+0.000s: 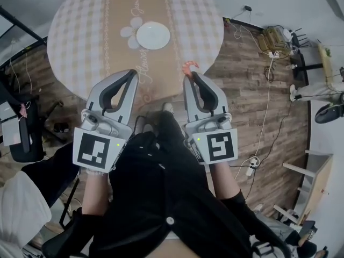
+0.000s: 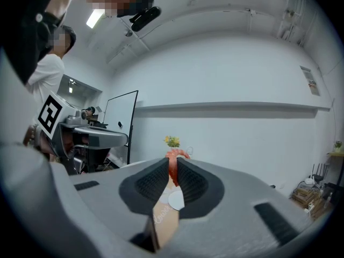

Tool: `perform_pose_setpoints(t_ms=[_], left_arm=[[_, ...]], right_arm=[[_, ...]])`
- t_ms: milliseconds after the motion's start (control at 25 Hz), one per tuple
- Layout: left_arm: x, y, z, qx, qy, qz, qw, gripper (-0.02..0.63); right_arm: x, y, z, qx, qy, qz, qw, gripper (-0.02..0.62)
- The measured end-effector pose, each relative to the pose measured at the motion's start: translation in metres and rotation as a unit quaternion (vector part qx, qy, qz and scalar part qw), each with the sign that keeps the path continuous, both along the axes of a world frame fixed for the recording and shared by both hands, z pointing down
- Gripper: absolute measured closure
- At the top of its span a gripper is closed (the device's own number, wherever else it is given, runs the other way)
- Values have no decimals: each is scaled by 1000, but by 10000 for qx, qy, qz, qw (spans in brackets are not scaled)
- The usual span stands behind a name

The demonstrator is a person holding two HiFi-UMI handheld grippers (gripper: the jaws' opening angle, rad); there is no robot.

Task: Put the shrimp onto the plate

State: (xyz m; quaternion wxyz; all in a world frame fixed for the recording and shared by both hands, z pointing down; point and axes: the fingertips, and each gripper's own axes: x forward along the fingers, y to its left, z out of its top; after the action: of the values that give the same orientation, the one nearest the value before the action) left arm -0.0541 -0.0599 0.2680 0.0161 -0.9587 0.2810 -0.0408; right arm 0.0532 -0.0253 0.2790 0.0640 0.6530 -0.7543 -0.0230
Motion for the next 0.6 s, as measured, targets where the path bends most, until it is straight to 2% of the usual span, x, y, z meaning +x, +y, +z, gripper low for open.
perform_pose_setpoints(t_ms=[600], left_arm=[[24, -43, 0, 9, -61, -522, 9986, 603]], right_arm=[[24, -55, 3, 30, -46, -588, 9983, 557]])
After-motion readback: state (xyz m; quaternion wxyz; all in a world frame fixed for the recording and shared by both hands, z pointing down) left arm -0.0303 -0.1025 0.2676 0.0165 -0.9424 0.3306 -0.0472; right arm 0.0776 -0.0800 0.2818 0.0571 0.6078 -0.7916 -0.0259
